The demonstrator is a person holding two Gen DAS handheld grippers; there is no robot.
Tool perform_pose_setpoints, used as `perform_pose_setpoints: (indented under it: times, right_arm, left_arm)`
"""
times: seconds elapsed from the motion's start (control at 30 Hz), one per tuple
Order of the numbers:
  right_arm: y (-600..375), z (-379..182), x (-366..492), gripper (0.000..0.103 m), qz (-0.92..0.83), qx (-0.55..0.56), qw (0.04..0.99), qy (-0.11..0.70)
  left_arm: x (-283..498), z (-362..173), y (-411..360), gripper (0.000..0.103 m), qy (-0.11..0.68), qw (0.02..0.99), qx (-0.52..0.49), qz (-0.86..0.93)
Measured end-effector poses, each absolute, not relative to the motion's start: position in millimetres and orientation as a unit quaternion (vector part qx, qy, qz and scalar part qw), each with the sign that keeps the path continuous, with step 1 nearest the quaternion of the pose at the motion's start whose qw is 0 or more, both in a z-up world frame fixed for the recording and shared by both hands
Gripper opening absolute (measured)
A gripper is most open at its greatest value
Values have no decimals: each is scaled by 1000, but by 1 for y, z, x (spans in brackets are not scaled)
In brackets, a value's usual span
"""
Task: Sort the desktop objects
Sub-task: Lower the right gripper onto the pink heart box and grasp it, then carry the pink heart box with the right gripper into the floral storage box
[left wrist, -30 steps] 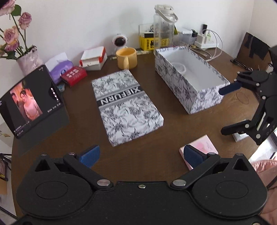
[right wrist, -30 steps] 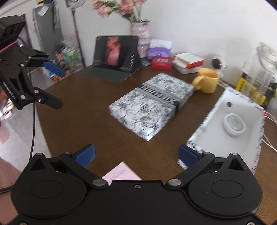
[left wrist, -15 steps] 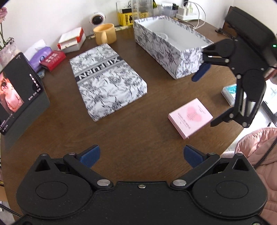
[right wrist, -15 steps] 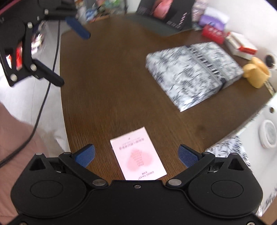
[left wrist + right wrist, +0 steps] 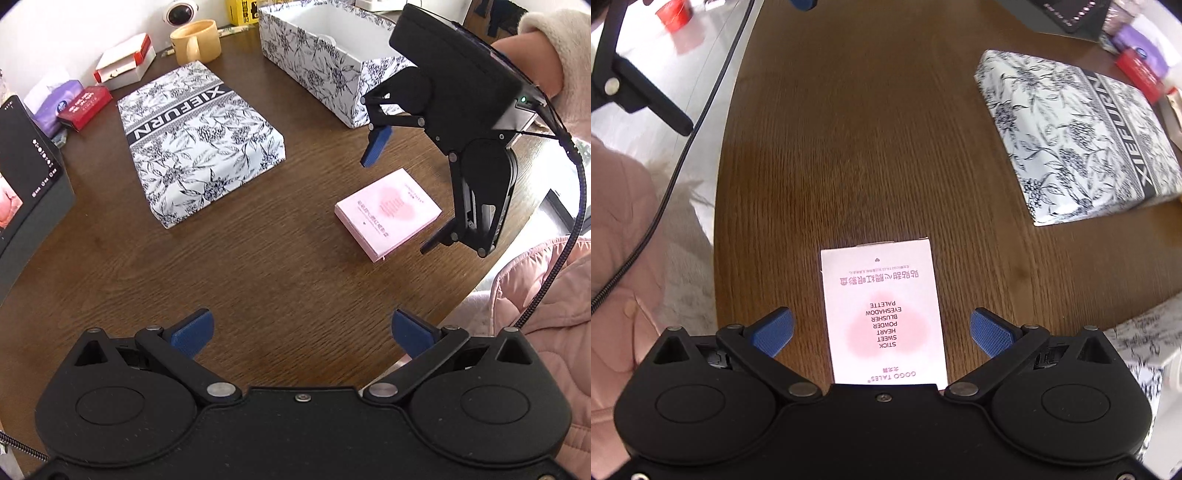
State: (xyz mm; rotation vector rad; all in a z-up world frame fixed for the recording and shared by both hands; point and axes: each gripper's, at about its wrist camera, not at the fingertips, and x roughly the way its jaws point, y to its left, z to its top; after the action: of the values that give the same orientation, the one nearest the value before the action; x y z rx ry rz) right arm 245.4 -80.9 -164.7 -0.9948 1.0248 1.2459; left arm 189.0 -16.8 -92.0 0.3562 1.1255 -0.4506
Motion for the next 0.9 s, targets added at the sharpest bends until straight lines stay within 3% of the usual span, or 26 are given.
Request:
perform_pose_setpoints:
  times: [0.3, 0.43, 0.7, 0.9]
  right_arm:
    - [-86, -178, 245, 96, 548, -444, 562, 432]
    - [-90, -178, 248, 82, 552, -448, 554, 432]
    - [-100, -174, 256, 82, 561, -454, 541, 432]
    - [-107, -172, 262, 76, 567, -459, 531, 431]
  left_arm:
    - [194, -96, -19, 103, 528, 807, 160, -210]
    - [196, -96, -20, 103, 526, 809, 158, -208]
    - [202, -97, -20, 103, 529, 811, 149, -199]
    - [206, -95, -18, 103, 526, 819, 132, -185]
